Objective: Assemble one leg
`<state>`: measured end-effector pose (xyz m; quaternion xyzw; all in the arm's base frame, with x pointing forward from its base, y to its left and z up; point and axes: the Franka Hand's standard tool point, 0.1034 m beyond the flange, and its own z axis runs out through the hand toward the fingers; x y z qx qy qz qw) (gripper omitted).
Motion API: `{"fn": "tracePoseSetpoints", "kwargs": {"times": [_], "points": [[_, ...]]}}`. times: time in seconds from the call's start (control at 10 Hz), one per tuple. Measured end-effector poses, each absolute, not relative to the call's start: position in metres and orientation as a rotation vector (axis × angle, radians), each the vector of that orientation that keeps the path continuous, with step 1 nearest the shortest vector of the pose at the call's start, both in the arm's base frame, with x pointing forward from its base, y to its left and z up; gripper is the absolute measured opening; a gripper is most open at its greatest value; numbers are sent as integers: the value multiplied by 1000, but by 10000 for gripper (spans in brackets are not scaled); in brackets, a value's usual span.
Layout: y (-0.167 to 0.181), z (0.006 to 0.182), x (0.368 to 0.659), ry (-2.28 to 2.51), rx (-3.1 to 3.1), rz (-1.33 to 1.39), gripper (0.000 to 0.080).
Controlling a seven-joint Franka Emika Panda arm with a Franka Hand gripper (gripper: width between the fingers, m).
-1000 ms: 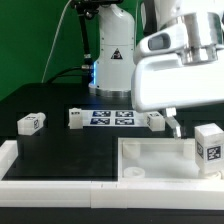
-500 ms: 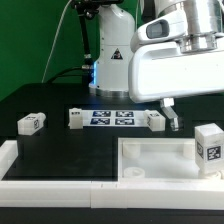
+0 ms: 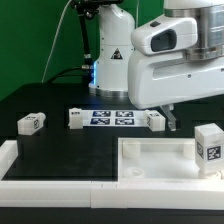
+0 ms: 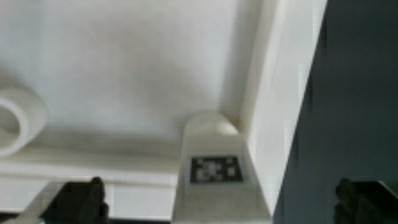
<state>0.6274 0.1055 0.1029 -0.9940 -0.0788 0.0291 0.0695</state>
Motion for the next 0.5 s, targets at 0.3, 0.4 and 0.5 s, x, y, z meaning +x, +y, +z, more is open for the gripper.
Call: {"fn": "tracePoseSetpoints", "kwargs": {"times": [0.3,0.4,0.5], "points": [[106,99,630,-235,-2991,89,649],[105,94,632,-232,-2990,92,649],[106,90,634,-230,-2989,95,649]]}}
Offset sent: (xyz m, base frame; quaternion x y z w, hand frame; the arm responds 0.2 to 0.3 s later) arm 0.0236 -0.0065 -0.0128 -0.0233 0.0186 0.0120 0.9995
